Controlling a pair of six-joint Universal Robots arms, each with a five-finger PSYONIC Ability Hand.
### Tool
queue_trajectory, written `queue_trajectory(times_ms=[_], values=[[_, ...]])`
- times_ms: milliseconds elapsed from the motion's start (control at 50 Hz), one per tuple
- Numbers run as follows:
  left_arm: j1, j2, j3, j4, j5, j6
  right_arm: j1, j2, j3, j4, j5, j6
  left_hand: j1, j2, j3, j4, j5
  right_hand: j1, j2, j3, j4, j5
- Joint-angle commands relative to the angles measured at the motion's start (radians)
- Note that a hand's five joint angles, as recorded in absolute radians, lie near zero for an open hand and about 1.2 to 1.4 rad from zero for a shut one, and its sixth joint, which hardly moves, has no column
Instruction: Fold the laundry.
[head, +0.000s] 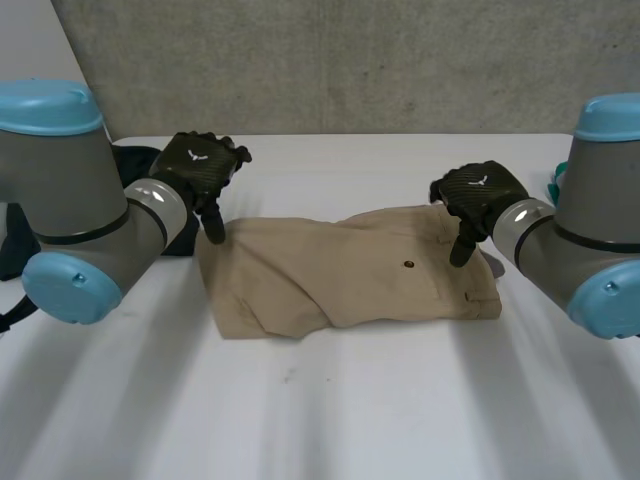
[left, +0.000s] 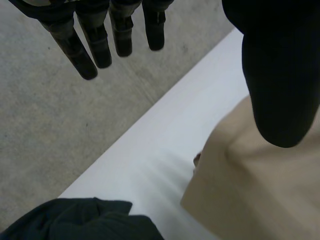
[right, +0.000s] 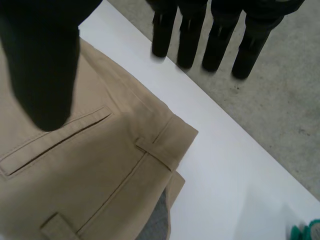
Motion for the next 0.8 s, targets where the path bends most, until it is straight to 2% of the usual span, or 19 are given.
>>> queue_trajectory(times_ms=[20, 100, 260, 360, 500, 540, 560, 600, 680, 800], values=[[-0.023, 0.062, -0.032, -0.002, 0.033, -0.091, -0.025, -0.084, 0.081, 0.119, -0.003, 0.026, 0.155, 0.148, 0.151, 0.153, 0.144, 0.108, 0.122, 0.122, 0.125, 0.116], [-0.041, 0.071, -0.055, -0.008, 0.05, -0.107, -0.052, -0.121, 0.198, 0.138, -0.008, 0.025, 0.149, 0.142, 0.146, 0.147, 0.138, 0.028, 0.042, 0.041, 0.044, 0.035], [-0.057, 0.054, -0.075, 0.001, 0.05, -0.096, -0.096, -0.076, 0.457, -0.245, -0.061, 0.014, 0.032, 0.025, 0.028, 0.03, 0.021, -0.031, -0.017, -0.017, -0.014, -0.024], [-0.058, 0.045, -0.074, 0.002, 0.047, -0.09, -0.099, -0.006, 0.466, -0.416, -0.043, 0.017, -0.009, -0.016, -0.013, -0.011, -0.02, -0.028, -0.014, -0.014, -0.012, -0.021], [-0.063, 0.045, -0.075, 0.007, 0.041, -0.09, -0.097, 0.073, 0.411, -0.456, -0.026, 0.017, -0.018, -0.025, -0.022, -0.02, -0.029, 0.007, 0.021, 0.021, 0.024, 0.014], [-0.064, 0.048, -0.08, 0.007, 0.039, -0.09, -0.099, 0.097, 0.397, -0.467, -0.015, 0.017, -0.018, -0.025, -0.022, -0.02, -0.029, 0.142, 0.155, 0.155, 0.158, 0.149], [-0.064, 0.048, -0.081, 0.008, 0.039, -0.09, -0.099, 0.103, 0.393, -0.473, -0.011, 0.017, -0.018, -0.025, -0.022, -0.02, -0.029, 0.308, 0.322, 0.321, 0.324, 0.315], [-0.064, 0.05, -0.085, 0.011, 0.039, -0.09, -0.102, 0.102, 0.391, -0.509, 0.001, 0.014, -0.018, -0.025, -0.022, -0.02, -0.029, 0.915, 0.928, 0.928, 0.931, 0.922], [-0.066, 0.056, -0.089, 0.021, 0.037, -0.09, -0.131, 0.041, 0.425, -0.559, 0.037, 0.011, -0.018, -0.025, -0.022, -0.02, -0.029, 0.918, 0.932, 0.931, 0.934, 0.925], [-0.068, 0.07, -0.095, 0.027, 0.037, -0.09, -0.252, -0.079, 0.479, -0.534, 0.028, -0.06, -0.021, -0.028, -0.025, -0.023, -0.032, 0.918, 0.932, 0.931, 0.934, 0.925]])
